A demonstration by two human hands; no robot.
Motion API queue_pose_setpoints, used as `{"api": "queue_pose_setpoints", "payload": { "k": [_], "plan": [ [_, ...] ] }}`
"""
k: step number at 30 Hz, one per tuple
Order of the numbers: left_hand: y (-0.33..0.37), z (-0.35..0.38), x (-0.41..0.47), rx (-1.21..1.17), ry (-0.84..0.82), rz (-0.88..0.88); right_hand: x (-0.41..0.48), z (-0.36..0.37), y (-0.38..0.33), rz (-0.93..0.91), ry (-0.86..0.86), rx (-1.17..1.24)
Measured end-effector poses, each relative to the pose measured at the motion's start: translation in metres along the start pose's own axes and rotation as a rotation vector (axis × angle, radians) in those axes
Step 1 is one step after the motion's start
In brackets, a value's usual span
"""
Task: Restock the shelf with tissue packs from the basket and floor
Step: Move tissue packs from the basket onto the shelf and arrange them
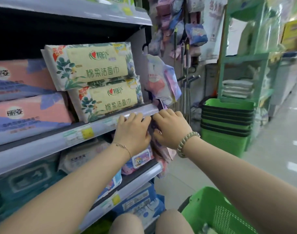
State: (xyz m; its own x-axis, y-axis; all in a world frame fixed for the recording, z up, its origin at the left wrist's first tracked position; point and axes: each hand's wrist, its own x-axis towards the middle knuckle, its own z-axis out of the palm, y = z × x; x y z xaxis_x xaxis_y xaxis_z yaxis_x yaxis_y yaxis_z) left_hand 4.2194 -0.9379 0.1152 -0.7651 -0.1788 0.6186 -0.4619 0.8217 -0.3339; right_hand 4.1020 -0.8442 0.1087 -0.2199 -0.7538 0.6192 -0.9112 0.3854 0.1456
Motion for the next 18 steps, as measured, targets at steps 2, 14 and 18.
{"api": "queue_pose_setpoints", "payload": {
  "k": [2, 14, 18],
  "plan": [
    [0.021, 0.012, 0.006, -0.034, -0.027, 0.033, -0.015, 0.01, 0.018, 0.034, -0.036, -0.011],
    [0.138, 0.097, 0.021, -0.248, -0.295, 0.166, -0.11, 0.078, 0.1, 0.225, -0.291, -0.033],
    [0.176, 0.125, 0.012, -0.311, -0.428, 0.206, -0.142, 0.1, 0.117, 0.296, -0.381, -0.002]
  ]
}}
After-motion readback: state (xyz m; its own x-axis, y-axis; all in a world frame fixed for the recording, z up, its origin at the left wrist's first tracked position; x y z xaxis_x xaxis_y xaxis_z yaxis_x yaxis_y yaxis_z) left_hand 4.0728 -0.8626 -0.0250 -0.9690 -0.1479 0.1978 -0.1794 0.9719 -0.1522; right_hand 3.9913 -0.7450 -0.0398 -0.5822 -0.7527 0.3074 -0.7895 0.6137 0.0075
